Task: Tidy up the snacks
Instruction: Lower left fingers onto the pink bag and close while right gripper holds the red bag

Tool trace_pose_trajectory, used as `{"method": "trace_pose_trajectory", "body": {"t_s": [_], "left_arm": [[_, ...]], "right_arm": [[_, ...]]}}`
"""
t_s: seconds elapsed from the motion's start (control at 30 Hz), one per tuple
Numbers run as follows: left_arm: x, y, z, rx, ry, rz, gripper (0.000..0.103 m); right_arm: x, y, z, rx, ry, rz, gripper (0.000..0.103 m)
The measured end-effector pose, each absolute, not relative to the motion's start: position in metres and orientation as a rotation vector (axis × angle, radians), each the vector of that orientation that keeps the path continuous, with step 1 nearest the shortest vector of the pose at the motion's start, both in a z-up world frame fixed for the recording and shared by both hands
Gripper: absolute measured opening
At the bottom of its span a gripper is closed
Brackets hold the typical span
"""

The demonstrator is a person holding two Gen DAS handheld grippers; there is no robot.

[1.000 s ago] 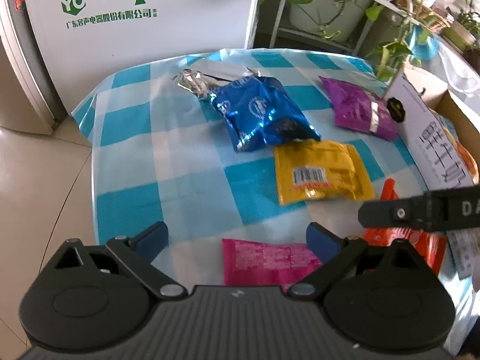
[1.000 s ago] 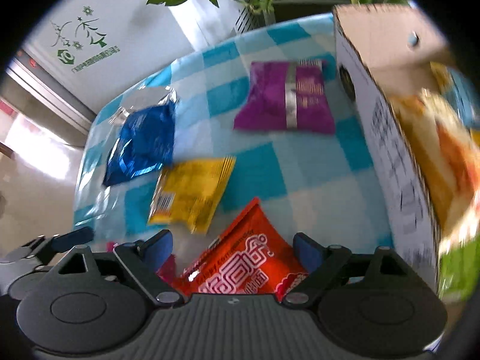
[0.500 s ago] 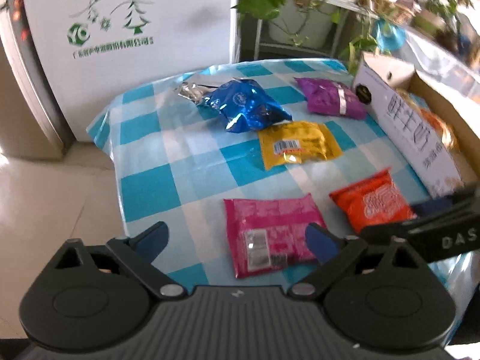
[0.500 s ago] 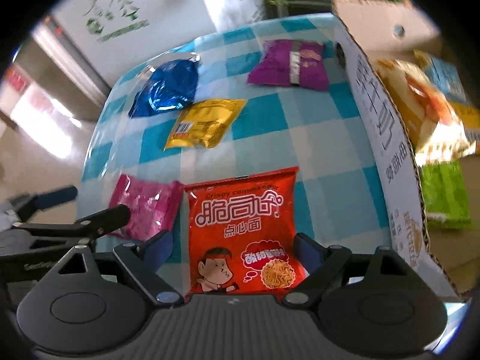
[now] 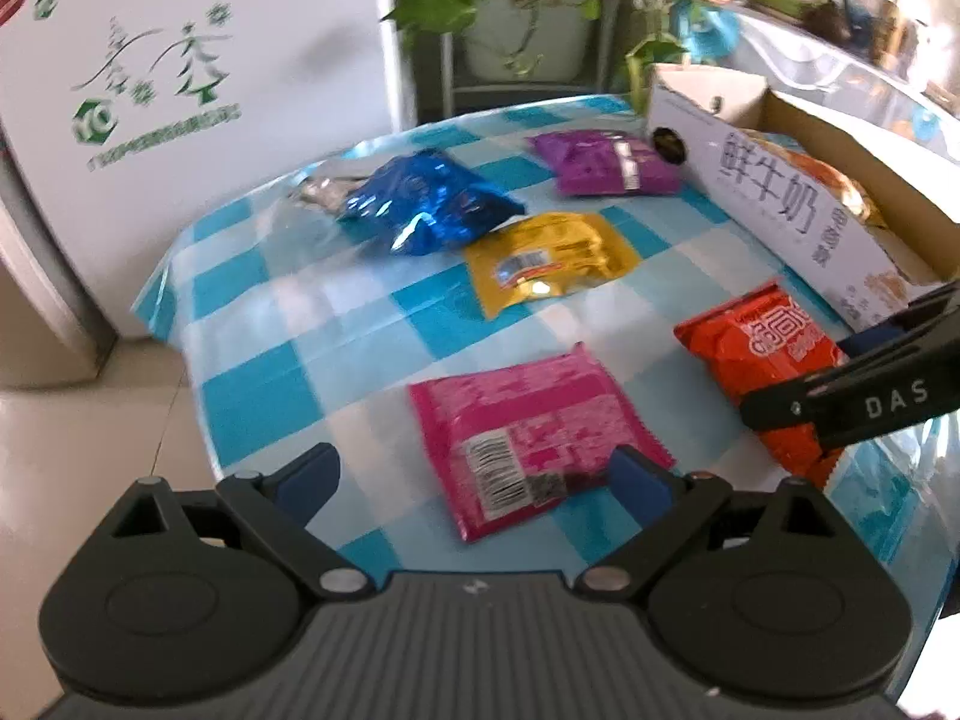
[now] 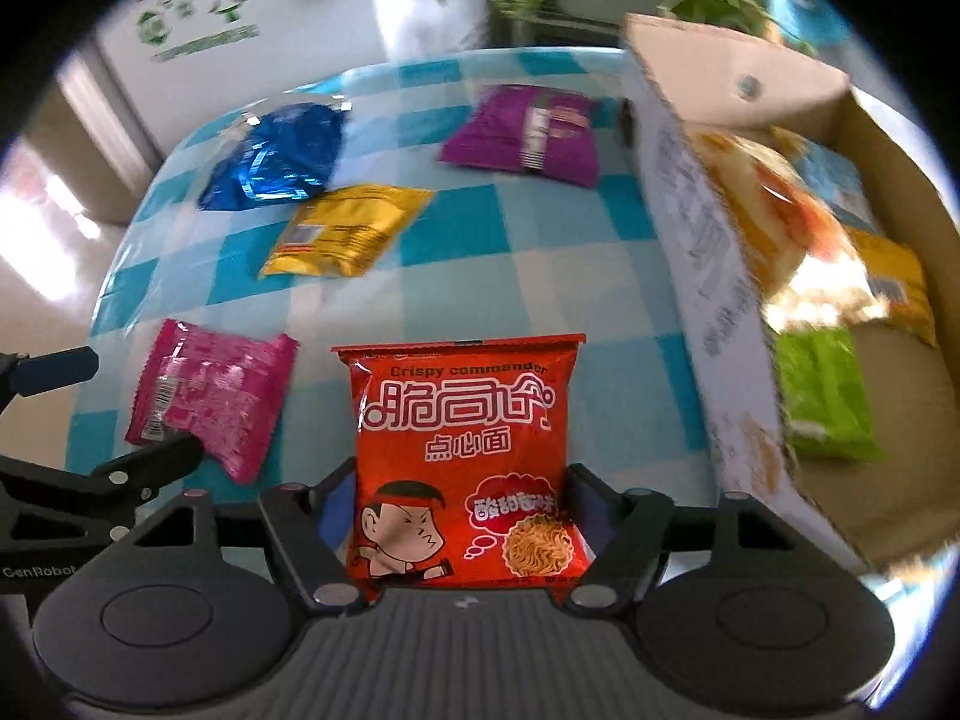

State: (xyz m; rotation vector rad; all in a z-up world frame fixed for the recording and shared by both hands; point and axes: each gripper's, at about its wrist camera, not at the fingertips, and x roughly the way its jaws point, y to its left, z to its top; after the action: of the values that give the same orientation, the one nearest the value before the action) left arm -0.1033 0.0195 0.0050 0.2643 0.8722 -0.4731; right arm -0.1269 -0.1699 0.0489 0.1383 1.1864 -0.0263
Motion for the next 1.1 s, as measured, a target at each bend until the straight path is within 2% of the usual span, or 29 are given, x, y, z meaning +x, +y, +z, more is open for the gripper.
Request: {"method": "trace_pose_trajectory", "body": {"t_s": [0.37, 0.7, 0.83, 1.1], "left_arm": [[-0.123, -0.006, -0.006, 0.348, 0.868, -0.693, 0.095], [-0.123, 0.000, 0.025, 0.374, 0.789, -0.698, 0.094], [-0.119, -0.016, 0.016, 0.540, 0.784, -0.736, 0.094], [-0.109, -0.037, 0.005, 0.657, 0.811, -0.880, 0.094]], "right_arm": [[-0.146, -0.185, 0.056, 0.227, 1.157, -0.073, 0.077], [-0.151, -0.196, 0.058, 0.278, 1.144, -0.082, 0.077], [-0.151, -0.198, 0.058, 0.291, 1.141, -0.081, 0.077], [-0.152, -0.201, 0.056, 0.304, 1.149, -0.092, 0.077]]}}
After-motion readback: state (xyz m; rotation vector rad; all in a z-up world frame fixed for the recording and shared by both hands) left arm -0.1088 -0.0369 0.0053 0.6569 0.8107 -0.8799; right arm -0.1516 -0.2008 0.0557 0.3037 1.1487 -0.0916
